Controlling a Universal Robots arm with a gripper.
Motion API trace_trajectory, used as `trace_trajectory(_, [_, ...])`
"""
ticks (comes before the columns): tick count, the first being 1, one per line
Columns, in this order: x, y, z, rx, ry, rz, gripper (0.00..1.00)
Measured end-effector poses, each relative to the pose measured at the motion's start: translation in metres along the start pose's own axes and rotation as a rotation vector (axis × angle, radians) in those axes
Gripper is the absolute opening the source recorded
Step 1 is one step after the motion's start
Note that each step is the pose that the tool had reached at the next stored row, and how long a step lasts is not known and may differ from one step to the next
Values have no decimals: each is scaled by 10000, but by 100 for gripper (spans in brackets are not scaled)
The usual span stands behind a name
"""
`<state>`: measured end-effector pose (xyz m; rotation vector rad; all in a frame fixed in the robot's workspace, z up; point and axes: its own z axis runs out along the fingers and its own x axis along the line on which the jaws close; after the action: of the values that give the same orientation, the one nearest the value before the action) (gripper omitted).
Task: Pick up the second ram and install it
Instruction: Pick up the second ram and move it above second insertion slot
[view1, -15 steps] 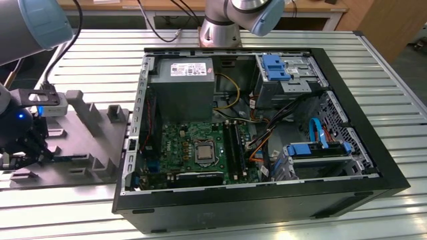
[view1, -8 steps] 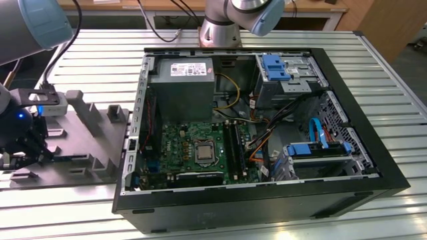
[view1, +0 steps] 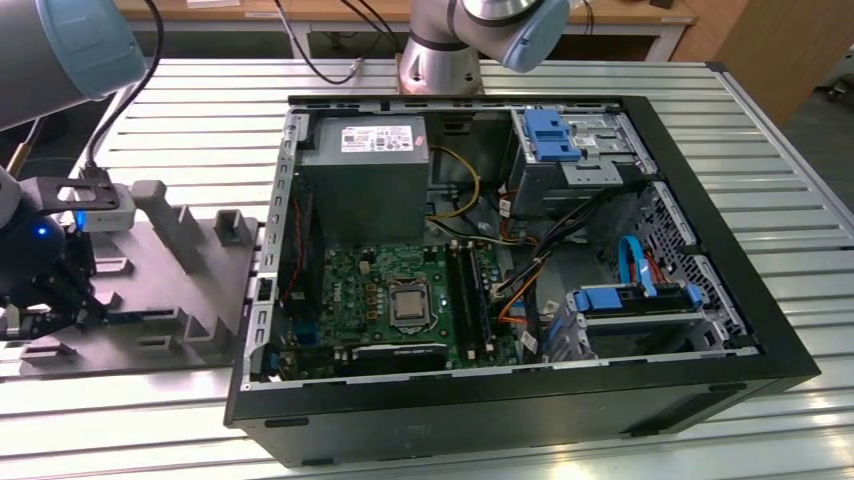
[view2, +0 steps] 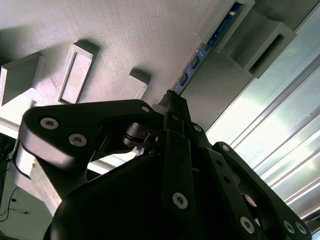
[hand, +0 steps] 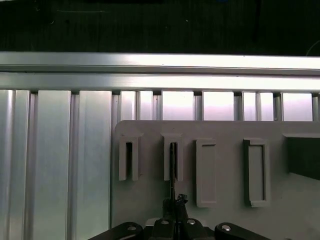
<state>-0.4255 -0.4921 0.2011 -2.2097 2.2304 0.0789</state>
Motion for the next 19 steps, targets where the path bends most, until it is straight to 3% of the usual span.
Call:
trace_trajectory(7, [-1,1,-27,0,-1,-6,11])
trace_trajectory(19, [-9,8,-238,24,-45,-9,11])
